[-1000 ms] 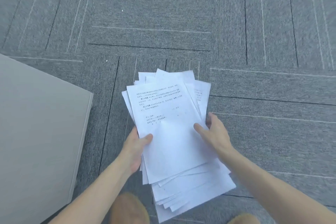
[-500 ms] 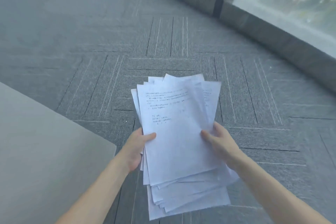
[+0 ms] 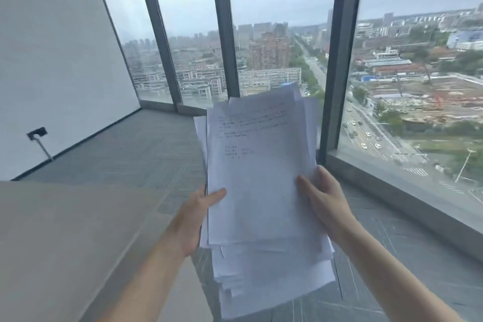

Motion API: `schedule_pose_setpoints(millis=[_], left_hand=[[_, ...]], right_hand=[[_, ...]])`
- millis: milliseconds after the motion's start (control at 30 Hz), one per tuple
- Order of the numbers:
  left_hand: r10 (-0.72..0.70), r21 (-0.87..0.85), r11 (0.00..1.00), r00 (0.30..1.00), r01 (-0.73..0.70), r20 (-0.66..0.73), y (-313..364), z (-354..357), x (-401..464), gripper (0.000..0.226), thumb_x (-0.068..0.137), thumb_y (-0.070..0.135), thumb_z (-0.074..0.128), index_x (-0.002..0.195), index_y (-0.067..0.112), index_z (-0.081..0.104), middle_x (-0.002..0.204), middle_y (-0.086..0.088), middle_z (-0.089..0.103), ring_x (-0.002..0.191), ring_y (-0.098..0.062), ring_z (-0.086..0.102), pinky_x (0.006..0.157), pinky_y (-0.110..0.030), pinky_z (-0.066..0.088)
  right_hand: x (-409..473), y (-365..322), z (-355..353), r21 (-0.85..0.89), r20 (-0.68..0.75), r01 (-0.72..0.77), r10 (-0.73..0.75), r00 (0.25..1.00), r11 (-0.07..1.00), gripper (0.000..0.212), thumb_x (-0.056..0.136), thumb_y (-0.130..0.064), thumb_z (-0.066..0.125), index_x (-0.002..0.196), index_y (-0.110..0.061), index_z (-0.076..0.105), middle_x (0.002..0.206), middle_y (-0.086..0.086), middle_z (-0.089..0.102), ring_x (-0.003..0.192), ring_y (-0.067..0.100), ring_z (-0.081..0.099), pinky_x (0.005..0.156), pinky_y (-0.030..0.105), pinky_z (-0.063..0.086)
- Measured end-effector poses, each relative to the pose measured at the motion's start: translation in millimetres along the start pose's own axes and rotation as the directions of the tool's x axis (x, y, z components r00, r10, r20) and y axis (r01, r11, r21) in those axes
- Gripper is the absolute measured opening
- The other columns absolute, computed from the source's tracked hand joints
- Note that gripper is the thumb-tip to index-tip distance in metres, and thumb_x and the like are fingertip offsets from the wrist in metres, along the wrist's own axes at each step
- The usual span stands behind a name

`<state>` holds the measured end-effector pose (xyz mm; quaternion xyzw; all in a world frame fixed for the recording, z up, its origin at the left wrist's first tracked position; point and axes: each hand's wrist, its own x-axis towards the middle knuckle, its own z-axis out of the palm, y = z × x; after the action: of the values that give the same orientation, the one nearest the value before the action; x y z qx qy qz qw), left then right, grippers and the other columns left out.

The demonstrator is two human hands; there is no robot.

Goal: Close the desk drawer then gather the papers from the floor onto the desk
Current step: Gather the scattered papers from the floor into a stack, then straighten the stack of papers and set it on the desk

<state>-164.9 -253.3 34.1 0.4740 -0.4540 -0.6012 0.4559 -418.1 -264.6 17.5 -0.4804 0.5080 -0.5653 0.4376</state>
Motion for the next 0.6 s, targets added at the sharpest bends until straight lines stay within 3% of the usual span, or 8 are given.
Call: schedule_pose_setpoints(millis=[67, 233, 367, 467, 600], left_hand=[[0.078, 0.060, 0.995, 0.997, -0.077, -0.021, 33.2, -5.2, -37.3, 0.030, 0.094, 0.013, 0.058, 0.123, 0.016, 0.063, 0.116, -0.008, 0.074, 0.108, -0.028, 0.070, 0.097, -0.047, 0.051], [0.222, 0.189, 0.962, 0.969, -0.198, -0.113, 93.0, -35.5, -130.8, 0.037, 0.094, 0.010, 0.058, 0.129, 0.023, 0.057, 0.121, -0.002, 0.072, 0.111, -0.024, 0.069, 0.099, -0.047, 0.050], [0.348, 0.273, 0.921, 0.903, -0.278, -0.252, 135.9, -67.2, -207.1, 0.034, 0.094, 0.004, 0.057, 0.119, 0.026, 0.062, 0.109, 0.004, 0.076, 0.096, -0.013, 0.074, 0.076, -0.027, 0.059], [0.429, 0.345, 0.885, 0.833, -0.312, -0.349, 164.6, -94.5, -260.8, 0.031, 0.092, 0.003, 0.059, 0.110, 0.027, 0.066, 0.101, 0.010, 0.078, 0.086, -0.003, 0.074, 0.066, -0.015, 0.056], [0.472, 0.378, 0.875, 0.706, -0.303, -0.527, 194.8, -133.2, -333.3, 0.026, 0.089, 0.004, 0.065, 0.109, 0.021, 0.070, 0.109, -0.004, 0.076, 0.098, -0.021, 0.073, 0.084, -0.037, 0.057]], right_hand=[[-16.3, -37.1, 17.4, 0.041, 0.041, 0.049, -0.050, 0.998, 0.998, 0.031, 0.089, -0.023, 0.063, 0.105, 0.002, 0.054, 0.087, 0.008, 0.061, 0.075, 0.019, 0.058, 0.070, 0.037, 0.049], [-61.3, -110.1, 71.4, 0.160, 0.147, 0.125, -0.149, 0.978, 0.979, 0.022, 0.096, -0.015, 0.059, 0.106, 0.004, 0.054, 0.086, 0.010, 0.061, 0.074, 0.020, 0.058, 0.066, 0.037, 0.048], [-97.4, -158.2, 122.1, 0.245, 0.274, 0.154, -0.221, 0.936, 0.957, 0.029, 0.095, -0.021, 0.061, 0.104, 0.004, 0.051, 0.089, 0.013, 0.062, 0.078, 0.022, 0.060, 0.070, 0.041, 0.050], [-125.1, -193.1, 163.4, 0.303, 0.354, 0.158, -0.265, 0.897, 0.940, 0.007, 0.099, -0.013, 0.059, 0.103, -0.008, 0.063, 0.090, 0.004, 0.075, 0.075, 0.017, 0.070, 0.068, 0.034, 0.059], [-163.4, -238.1, 219.7, 0.350, 0.445, 0.136, -0.293, 0.846, 0.927, 0.014, 0.093, -0.010, 0.062, 0.105, -0.006, 0.067, 0.107, 0.019, 0.075, 0.083, 0.025, 0.071, 0.083, 0.051, 0.059]])
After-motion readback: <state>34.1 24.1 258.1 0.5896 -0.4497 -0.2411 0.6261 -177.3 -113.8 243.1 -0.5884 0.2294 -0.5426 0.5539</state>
